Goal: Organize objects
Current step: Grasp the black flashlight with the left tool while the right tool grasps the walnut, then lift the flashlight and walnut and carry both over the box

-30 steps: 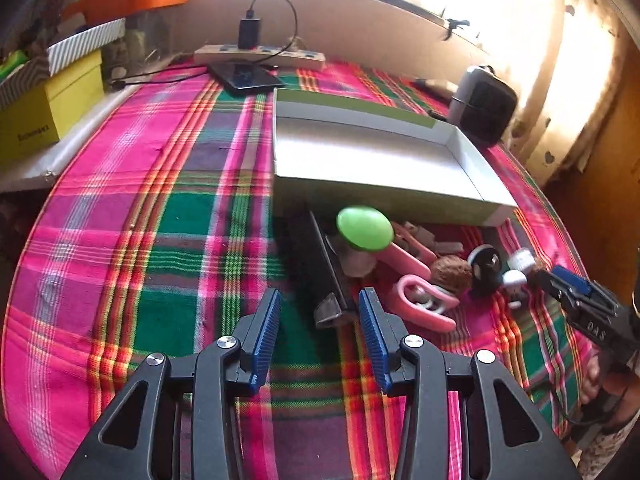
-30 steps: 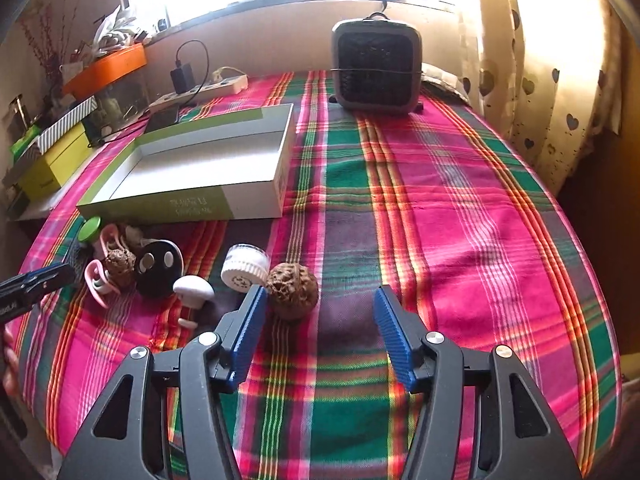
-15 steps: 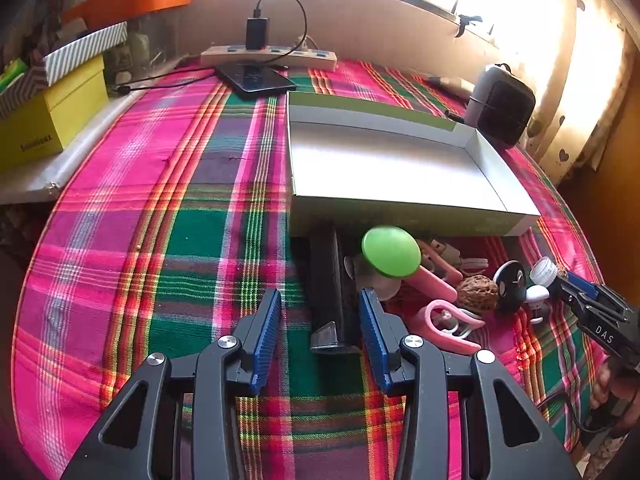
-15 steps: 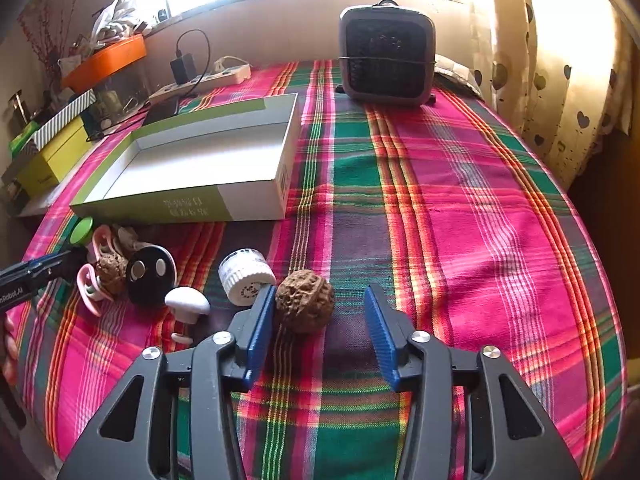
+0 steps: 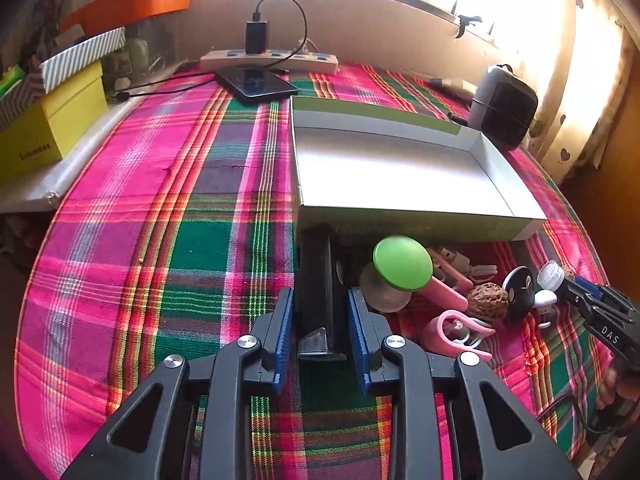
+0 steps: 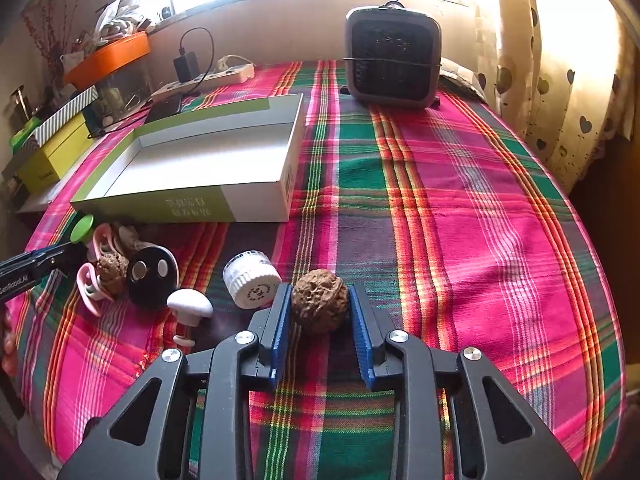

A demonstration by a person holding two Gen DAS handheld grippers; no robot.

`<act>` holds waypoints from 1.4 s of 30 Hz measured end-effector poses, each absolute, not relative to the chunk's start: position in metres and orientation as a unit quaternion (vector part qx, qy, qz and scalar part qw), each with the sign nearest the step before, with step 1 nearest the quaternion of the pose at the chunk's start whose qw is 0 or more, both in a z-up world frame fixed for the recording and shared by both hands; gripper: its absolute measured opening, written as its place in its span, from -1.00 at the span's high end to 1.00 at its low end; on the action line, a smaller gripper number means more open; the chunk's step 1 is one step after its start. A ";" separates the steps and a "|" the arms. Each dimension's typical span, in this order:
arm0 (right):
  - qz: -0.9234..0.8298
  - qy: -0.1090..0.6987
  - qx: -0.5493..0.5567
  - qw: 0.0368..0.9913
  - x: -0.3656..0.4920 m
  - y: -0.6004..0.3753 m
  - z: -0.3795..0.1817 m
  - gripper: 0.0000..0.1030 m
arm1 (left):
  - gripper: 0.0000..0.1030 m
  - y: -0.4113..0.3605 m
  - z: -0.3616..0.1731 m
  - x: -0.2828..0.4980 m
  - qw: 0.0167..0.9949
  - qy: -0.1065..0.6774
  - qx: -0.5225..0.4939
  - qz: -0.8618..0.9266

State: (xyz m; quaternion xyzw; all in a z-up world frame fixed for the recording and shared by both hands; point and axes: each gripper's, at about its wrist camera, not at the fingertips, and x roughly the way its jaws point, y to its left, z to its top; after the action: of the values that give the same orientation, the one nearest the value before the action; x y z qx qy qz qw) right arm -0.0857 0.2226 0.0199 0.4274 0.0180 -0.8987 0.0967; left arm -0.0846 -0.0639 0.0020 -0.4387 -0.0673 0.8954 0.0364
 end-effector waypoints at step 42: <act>-0.908 0.008 0.405 0.107 -0.074 0.219 0.039 0.42 | 0.61 -0.069 0.015 -0.060 0.045 -0.057 -0.422 0.904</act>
State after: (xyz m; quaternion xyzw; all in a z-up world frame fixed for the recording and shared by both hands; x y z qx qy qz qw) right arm -0.0737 0.2189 0.0394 0.4048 0.0075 -0.9081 0.1069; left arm -0.0601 -0.0685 0.0149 -0.4217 -0.0570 0.9038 0.0447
